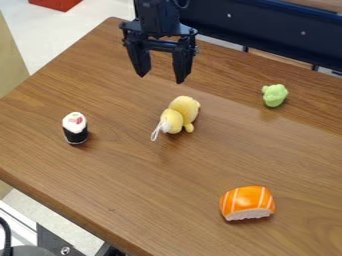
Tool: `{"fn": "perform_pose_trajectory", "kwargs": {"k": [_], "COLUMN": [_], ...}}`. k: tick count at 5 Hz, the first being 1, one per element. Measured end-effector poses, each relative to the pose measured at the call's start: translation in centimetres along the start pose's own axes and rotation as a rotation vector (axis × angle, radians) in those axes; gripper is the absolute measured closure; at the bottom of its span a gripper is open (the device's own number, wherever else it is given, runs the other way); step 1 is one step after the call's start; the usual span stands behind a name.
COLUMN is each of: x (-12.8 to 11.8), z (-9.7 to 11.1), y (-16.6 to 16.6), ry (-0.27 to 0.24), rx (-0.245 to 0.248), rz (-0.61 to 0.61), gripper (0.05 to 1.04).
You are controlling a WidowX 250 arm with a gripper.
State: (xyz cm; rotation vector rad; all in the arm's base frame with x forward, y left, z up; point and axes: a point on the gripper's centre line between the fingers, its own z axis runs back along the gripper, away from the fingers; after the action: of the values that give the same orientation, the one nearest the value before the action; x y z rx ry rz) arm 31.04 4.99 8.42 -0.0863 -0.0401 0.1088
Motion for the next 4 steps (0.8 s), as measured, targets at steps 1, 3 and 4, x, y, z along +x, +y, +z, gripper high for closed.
{"fn": "perform_pose_trajectory", "kwargs": {"k": [1, 3, 4], "x": [-0.4, -0.7, -1.0], "z": [-0.9, -2.6, -3.6], "y": [0.0, -0.9, -1.8], "ry": [0.029, 0.013, 0.001], "rx": [-0.003, 0.016, 0.026], "rz": [0.007, 0.007, -0.001], "gripper": [0.083, 0.083, 0.083]}}
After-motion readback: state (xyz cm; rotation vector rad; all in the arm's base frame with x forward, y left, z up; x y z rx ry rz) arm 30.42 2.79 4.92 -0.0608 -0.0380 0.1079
